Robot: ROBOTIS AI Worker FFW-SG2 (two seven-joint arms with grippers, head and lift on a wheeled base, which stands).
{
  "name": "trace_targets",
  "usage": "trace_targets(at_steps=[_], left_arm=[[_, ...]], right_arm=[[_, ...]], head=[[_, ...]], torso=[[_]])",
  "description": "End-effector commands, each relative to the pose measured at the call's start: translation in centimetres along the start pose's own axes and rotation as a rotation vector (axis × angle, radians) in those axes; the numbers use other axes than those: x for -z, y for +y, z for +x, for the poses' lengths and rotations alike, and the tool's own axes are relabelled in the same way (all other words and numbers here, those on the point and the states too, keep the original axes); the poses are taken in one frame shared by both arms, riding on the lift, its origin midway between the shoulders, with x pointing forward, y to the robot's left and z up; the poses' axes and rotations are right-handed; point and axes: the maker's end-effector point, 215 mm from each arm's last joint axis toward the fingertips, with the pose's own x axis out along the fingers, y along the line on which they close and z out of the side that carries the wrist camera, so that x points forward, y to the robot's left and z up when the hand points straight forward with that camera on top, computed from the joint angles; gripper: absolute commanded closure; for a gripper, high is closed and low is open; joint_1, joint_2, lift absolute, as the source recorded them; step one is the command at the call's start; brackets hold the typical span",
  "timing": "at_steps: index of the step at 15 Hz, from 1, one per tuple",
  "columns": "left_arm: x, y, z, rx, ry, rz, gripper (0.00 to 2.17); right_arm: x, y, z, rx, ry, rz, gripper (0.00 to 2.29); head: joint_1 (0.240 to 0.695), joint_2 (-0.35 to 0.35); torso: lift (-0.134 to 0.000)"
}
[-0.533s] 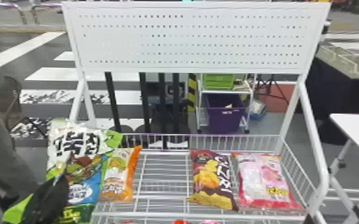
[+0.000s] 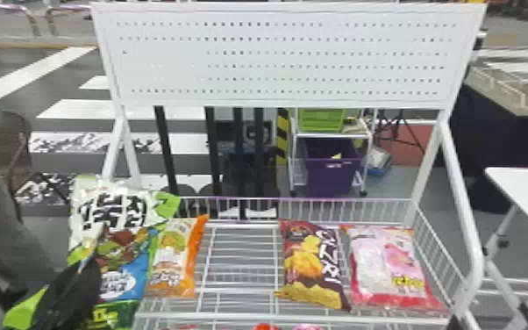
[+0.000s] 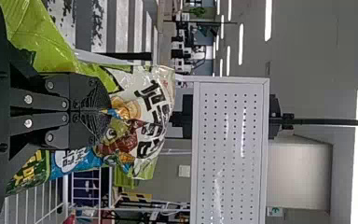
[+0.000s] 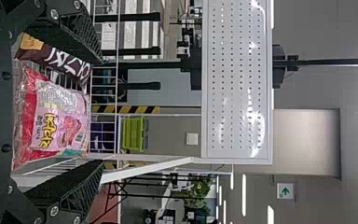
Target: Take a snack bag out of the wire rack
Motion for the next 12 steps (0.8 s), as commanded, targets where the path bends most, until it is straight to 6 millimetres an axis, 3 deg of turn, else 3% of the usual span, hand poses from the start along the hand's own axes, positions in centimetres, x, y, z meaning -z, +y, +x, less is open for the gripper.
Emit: trace_targets(at_steps=[1, 4, 7, 9, 12], left_arm=[[0.0, -0.1, 0.0, 0.002, 0.001, 0.000, 2.07], [0.0, -0.2, 0.0, 0.004, -0.001, 0.001, 2.07], [0.0, -0.3, 0.1, 0.006, -0.001, -0.003, 2.07], [0.2, -0.3, 0.0, 0.004, 0.002, -0.006, 2.07], [0.6, -0.2, 0.1, 0.000, 0.008, -0.004, 2.07]], right_arm=[[0.1, 0.0, 0.2, 0.000, -0.002, -0.004, 0.15], [3.3, 0.4, 3.5, -0.022, 0.029, 0.016, 0.15], [7.8, 4.1, 9.7, -0.117, 0.111, 0.019, 0.15], [10.0, 7.0, 14.1, -0.171, 0.161, 0.008, 0.15], [12.8, 9.8, 19.1, -0.223, 0.244, 0.015, 0.15]], head=[[0.499, 0.000], [0.499, 0.000], [0.499, 0.000], [0.499, 0.000], [0.499, 0.000]], torso=[[0.000], [0.000], [0.000], [0.000], [0.000]])
